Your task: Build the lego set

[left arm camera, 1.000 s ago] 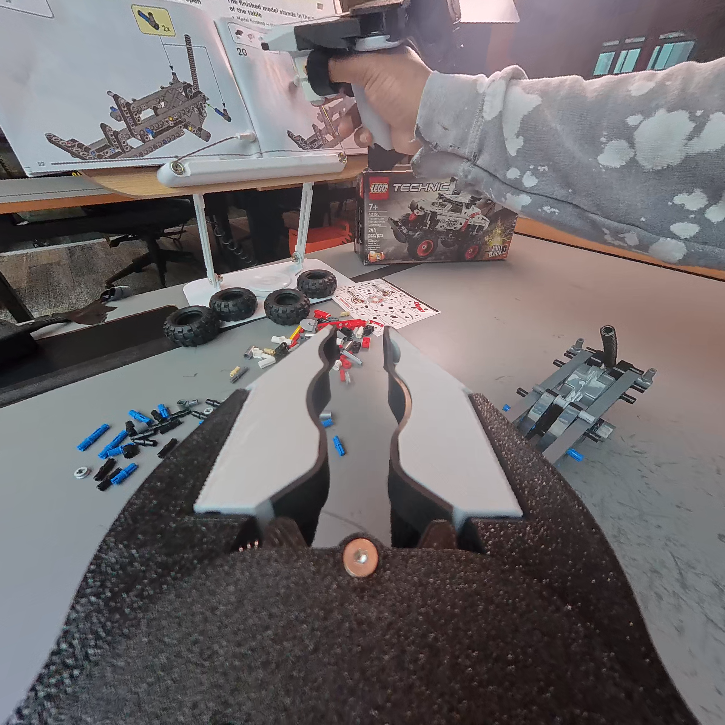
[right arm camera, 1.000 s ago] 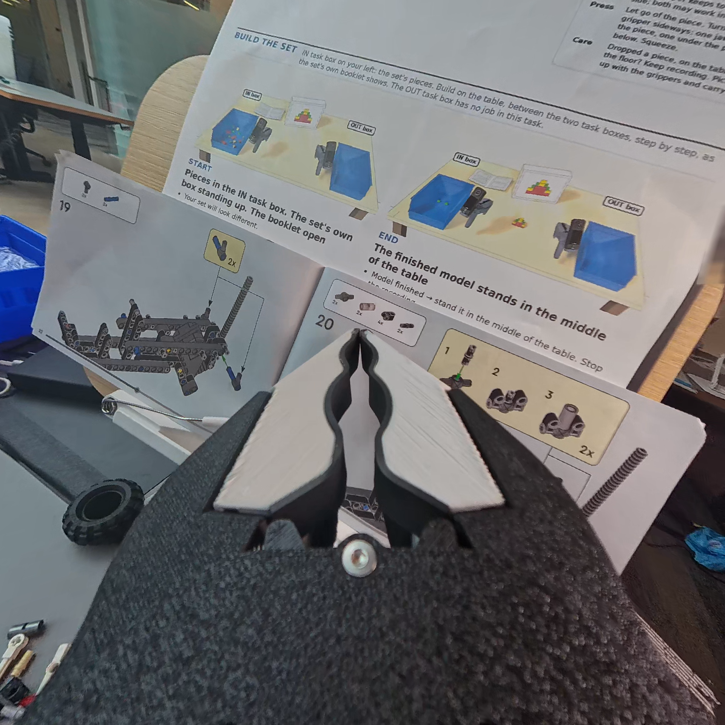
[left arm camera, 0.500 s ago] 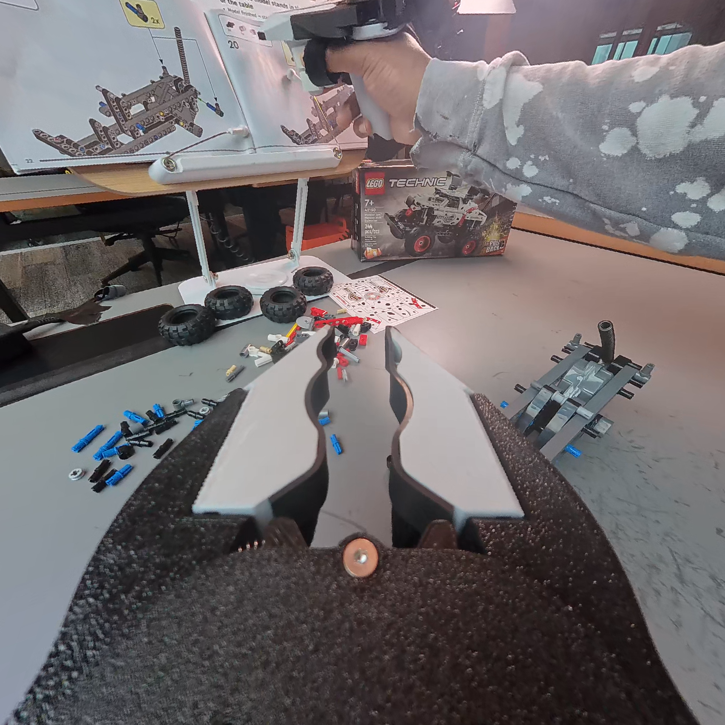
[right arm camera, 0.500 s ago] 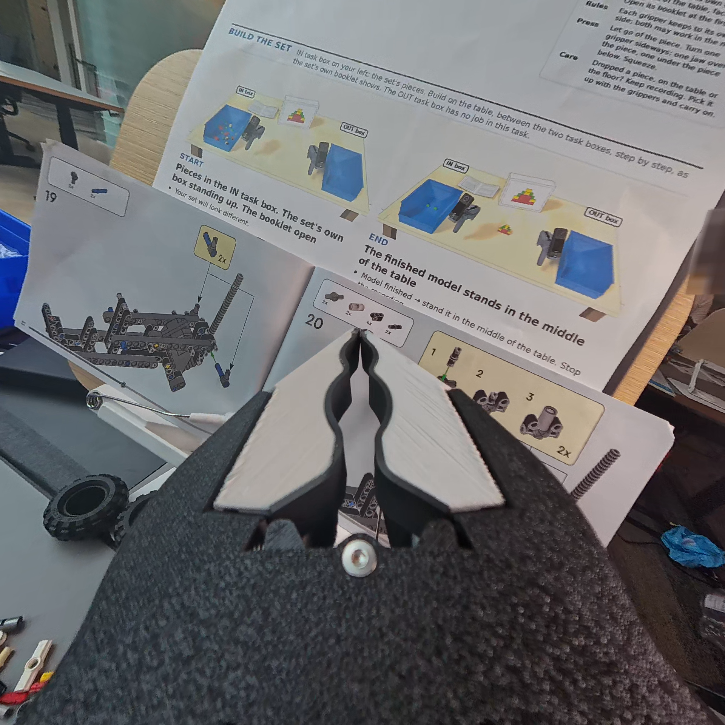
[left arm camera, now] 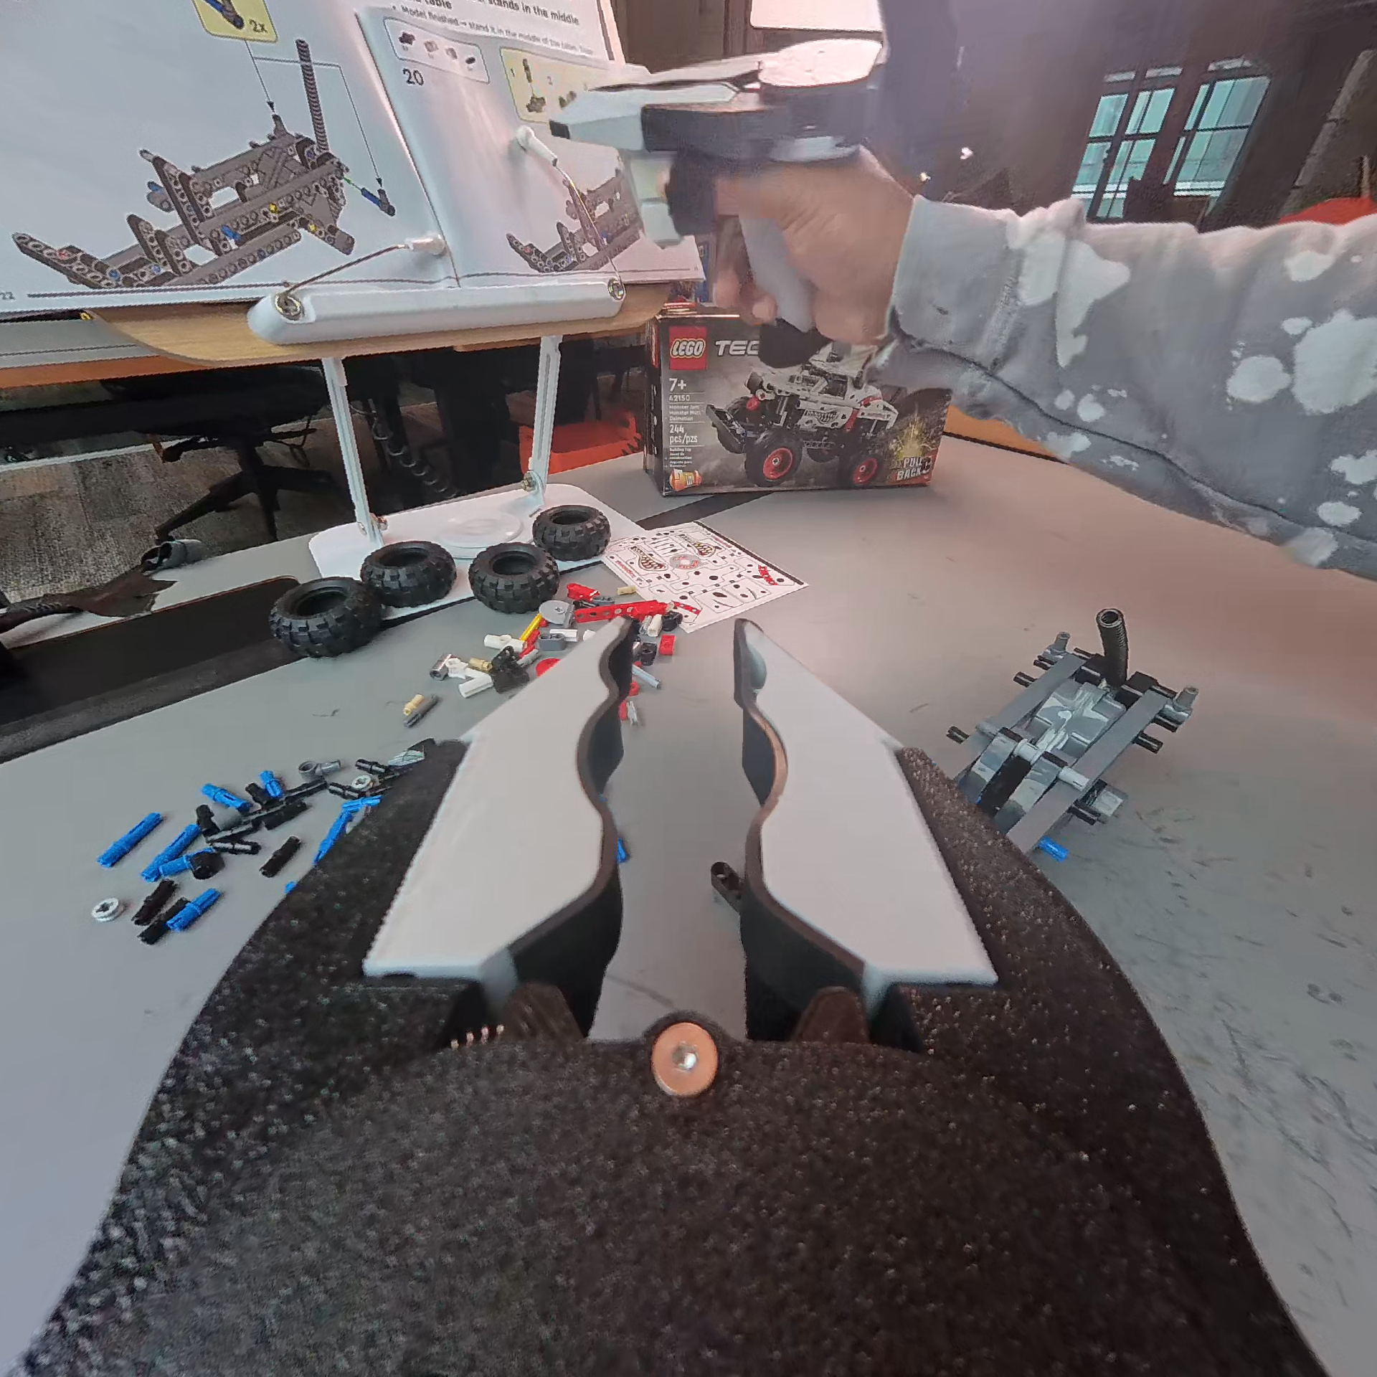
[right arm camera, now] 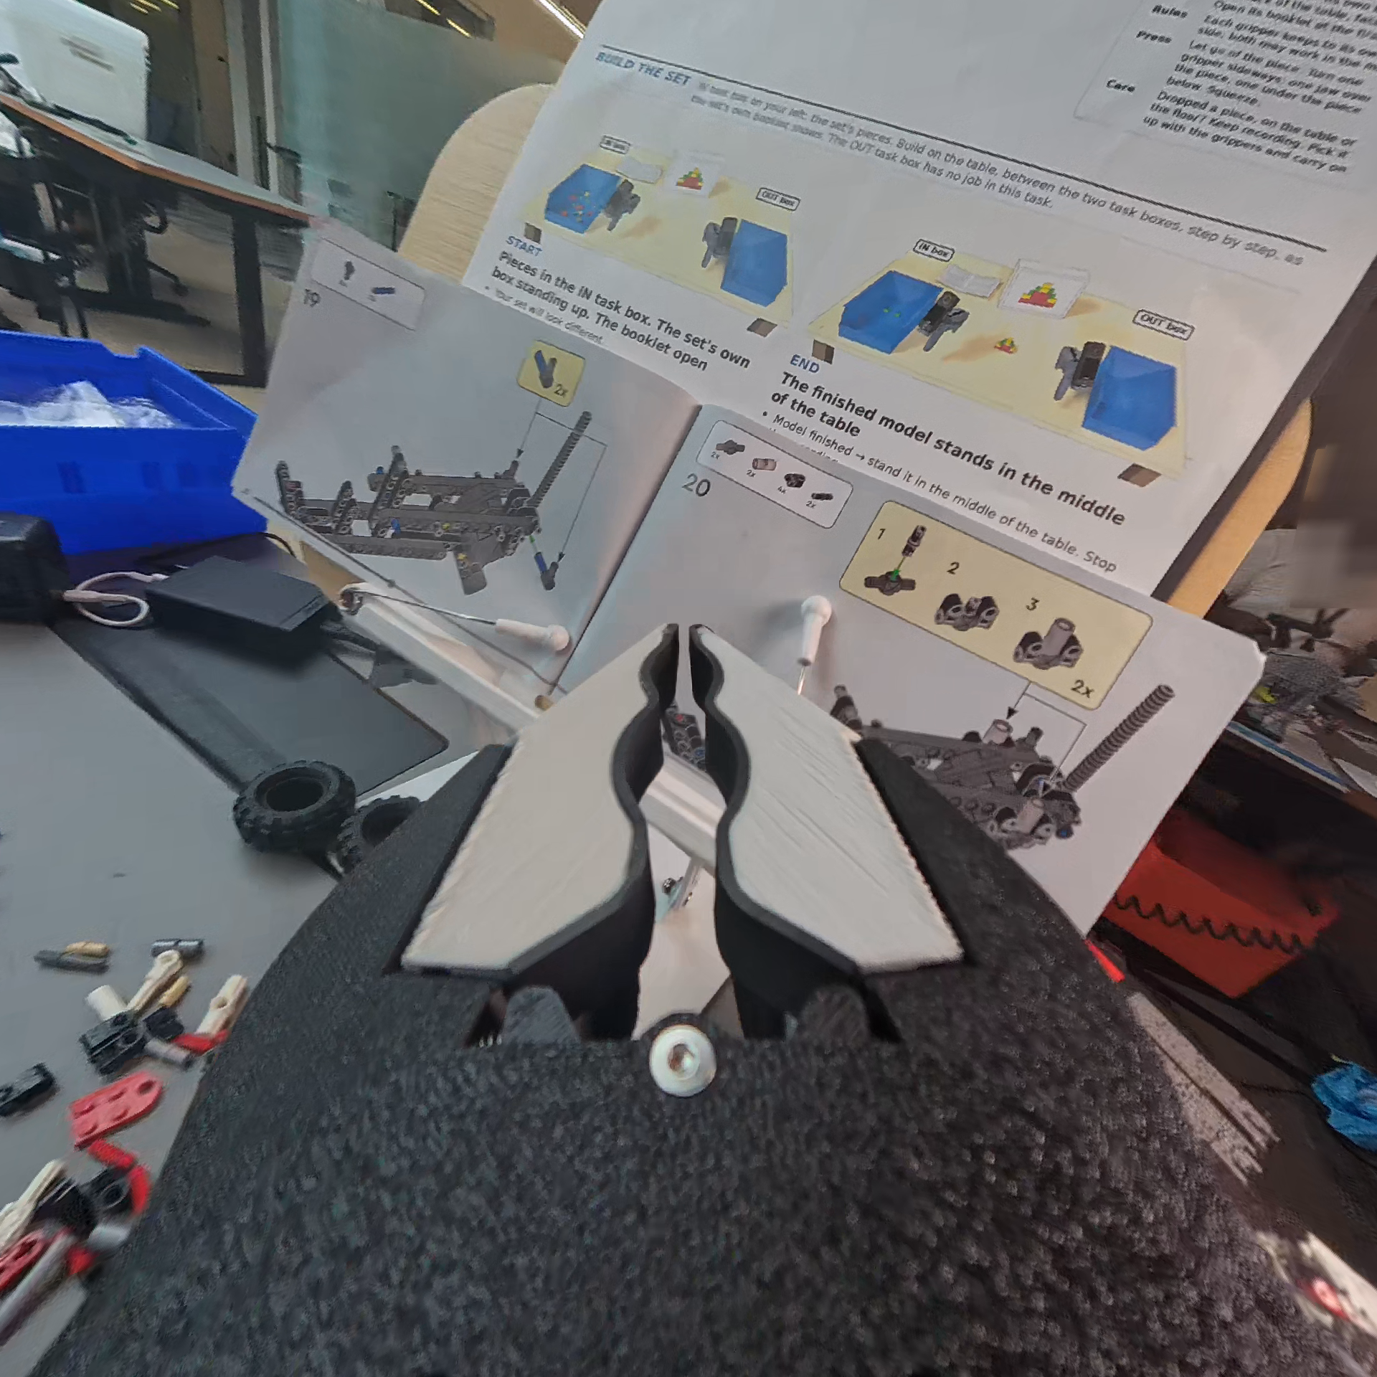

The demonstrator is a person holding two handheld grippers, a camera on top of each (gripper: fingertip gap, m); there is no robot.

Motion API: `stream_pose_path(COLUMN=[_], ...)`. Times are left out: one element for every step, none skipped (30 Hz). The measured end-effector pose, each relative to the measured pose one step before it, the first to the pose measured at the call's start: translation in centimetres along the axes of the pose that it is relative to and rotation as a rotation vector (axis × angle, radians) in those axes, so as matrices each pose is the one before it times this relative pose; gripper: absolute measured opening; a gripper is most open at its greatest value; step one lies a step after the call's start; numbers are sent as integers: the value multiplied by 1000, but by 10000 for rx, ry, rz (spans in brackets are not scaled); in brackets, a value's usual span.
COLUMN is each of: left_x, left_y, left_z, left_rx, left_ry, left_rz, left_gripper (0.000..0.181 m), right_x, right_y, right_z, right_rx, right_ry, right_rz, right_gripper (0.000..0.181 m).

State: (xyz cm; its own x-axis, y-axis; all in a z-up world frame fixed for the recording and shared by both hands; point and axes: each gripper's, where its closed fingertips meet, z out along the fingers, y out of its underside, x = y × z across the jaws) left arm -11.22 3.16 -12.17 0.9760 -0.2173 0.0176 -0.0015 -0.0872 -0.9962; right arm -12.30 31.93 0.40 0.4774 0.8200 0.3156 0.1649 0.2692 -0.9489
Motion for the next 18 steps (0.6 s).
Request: stream_pose_path(left_x=[69, 23, -8, -71, -118, -127, -154, -139, -127, -106, -59, 48, 85, 22, -21, -66, -127, -170], left_y=[-8, 2, -9, -3, 13, 7, 3, -32, -41, -42, -19, 45, 99, 98, 33, -22, -22, -6], left_z=[-2, -21, -8, -5, 7, -8, -36, -58, -59, -41, -25, -7, 12, 9, -2, -12, -38, -36], left_rx=[-1, 8, 15, 17, 11, 2, 7, 19, 26, 25, 6, -42, -77, -61, -25, 2, 12, -7], left_ry=[21, 7, -9, -32, -49, -57, -67, -63, -42, -27, 2, 65, 82, 32, -4, -37, -88, -122], left_rz=[2, 5, 0, -15, -18, -2, 10, 6, -13, -32, -48, -61, -63, -41, -11, 11, 49, 94], left_gripper=[28, 28, 28, 28, 28, 28, 28, 28, 28, 28, 28, 28, 28, 28, 27, 27, 27, 27], right_x=[-802, -961, -1068, -1183, -1211, -1056, -921, -785, -612, -600, -267, 27, 80, 100, 254, 441, 567, 509], right_y=[200, 265, 395, 455, 414, 458, 587, 761, 937, 998, 1026, 941, 886, 783, 643, 564, 649, 698], right_z=[-1227, -1360, -1476, -1618, -1780, -1873, -1901, -1841, -1762, -1641, -1497, -1366, -1151, -931, -729, -534, -324, -166], right_rx=[65, 45, -26, -40, 29, 23, -43, -147, -208, -209, -199, -106, -85, -51, 37, 121, 81, -2], right_ry=[-225, -277, -288, -312, -286, -173, -98, -18, 73, 33, 186, 315, 266, 194, 226, 270, 301, 246], right_rz=[210, 232, 184, 87, 76, 134, 182, 156, 175, 77, -11, -9, 79, 198, 231, 201, 185, 207], right_gripper=[4, 7, 11, 18, 25, 29, 32, 36, 39, 41, 42, 42, 41, 41, 41, 39, 37, 36])
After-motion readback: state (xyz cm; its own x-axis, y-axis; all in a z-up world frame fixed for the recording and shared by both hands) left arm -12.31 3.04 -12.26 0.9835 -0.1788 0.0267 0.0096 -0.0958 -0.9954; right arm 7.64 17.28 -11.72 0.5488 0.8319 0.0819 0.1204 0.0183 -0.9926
